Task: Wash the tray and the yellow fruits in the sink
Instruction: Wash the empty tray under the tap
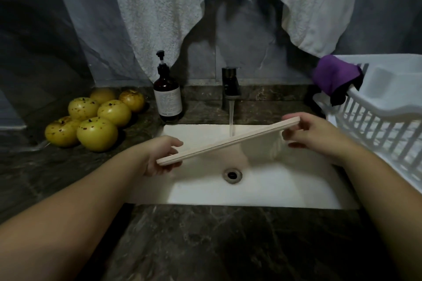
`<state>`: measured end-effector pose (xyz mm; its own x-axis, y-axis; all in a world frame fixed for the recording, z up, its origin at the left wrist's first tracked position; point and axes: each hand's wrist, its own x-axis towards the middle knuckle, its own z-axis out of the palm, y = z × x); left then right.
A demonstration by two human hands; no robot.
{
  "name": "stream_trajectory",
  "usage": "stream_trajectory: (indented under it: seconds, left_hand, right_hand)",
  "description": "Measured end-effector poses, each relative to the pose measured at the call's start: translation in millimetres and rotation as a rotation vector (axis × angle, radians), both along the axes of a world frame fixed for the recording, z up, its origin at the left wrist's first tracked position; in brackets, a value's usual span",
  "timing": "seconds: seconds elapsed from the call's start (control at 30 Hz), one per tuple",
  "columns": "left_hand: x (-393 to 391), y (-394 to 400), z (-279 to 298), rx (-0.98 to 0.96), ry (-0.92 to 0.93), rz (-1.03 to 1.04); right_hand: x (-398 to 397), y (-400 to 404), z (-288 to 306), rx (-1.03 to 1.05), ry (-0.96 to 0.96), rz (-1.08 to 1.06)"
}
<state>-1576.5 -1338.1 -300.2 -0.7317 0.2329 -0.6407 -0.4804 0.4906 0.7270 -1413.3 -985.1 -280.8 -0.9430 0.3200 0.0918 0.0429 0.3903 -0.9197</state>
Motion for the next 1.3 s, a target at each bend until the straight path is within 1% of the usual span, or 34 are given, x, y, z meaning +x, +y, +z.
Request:
stream_trajectory:
  seconds: [0.07, 0.13, 0.27, 0.33, 0.4, 0.53, 0.67, 0.87, 1.03, 1.2, 1.3]
  left_hand:
    - [0, -5, 4, -0.007, -0.015, -0.032]
    - [2, -8, 8, 0.069, -0.046, -0.012]
    - [8, -10, 13, 0.342, -0.103, 0.094]
    - [9, -10, 14, 0.468, -0.126, 0.076]
    - [8, -11, 12, 0.517, -0.129, 0.053]
    - [7, -9, 13, 0.407, -0.043, 0.040]
    - [10, 2, 14, 0.267, 0.065, 0.041]
    - [11, 13, 7, 0.143, 0.200, 0.086]
    - [11, 18, 8, 0.164, 0.222, 0.109]
    - [8, 27, 4, 0.172, 0.248, 0.135]
    - [7, 28, 1, 0.168, 0.246, 0.152]
  right_hand:
    - [3, 3, -1, 0.191, -0.117, 0.006]
    - [5, 5, -3, 0.296, -0.192, 0.019]
    - [5, 9, -4, 0.330, -0.244, 0.027]
    - [4, 11, -4, 0.340, -0.267, 0.021]
    - [4, 12, -4, 0.347, -0.302, 0.014]
    - [3, 10, -8, 0.361, -0.370, 0.041]
    - [3, 7, -10, 0.369, -0.391, 0.045]
    - [0, 8, -14, 0.388, -0.415, 0.053]
    - [-6, 6, -20, 0.305, -0.465, 0.098]
    - [-8, 4, -24, 0.412, -0.474, 0.024]
    - [-11, 3, -27, 0.433, -0.471, -0.014]
